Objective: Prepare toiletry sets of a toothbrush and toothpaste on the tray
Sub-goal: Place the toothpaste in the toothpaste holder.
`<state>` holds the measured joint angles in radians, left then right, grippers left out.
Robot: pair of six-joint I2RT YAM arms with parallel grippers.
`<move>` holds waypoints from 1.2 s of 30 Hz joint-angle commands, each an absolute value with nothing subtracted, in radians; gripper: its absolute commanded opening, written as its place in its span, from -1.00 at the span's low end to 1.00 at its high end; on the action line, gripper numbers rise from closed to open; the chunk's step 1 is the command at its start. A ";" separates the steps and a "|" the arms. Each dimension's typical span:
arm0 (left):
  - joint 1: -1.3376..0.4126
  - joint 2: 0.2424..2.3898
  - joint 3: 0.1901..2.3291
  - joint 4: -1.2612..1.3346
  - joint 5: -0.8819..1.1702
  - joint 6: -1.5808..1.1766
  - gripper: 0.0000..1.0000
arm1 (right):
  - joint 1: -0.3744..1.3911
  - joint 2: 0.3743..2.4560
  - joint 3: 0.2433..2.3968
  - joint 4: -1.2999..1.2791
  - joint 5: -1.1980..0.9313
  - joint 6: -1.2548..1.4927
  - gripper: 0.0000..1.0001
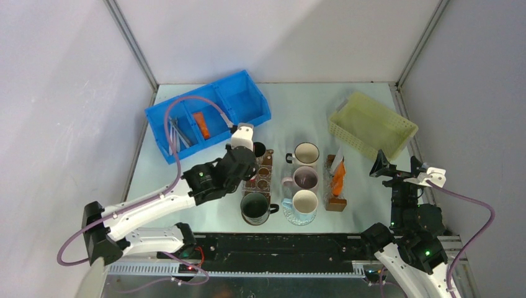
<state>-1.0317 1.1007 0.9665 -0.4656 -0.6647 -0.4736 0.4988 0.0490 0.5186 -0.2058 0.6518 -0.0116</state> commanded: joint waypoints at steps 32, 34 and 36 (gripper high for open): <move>-1.063 1.130 0.854 -0.296 -0.783 -0.509 -0.90 | 0.497 0.034 0.502 -0.173 0.634 -0.021 0.99; -1.064 1.135 0.854 -0.301 -0.787 -0.513 -0.90 | 0.497 0.033 0.502 -0.172 0.632 -0.021 0.99; -1.065 1.137 0.849 -0.297 -0.789 -0.515 -0.89 | 0.497 0.033 0.502 -0.175 0.632 -0.020 0.99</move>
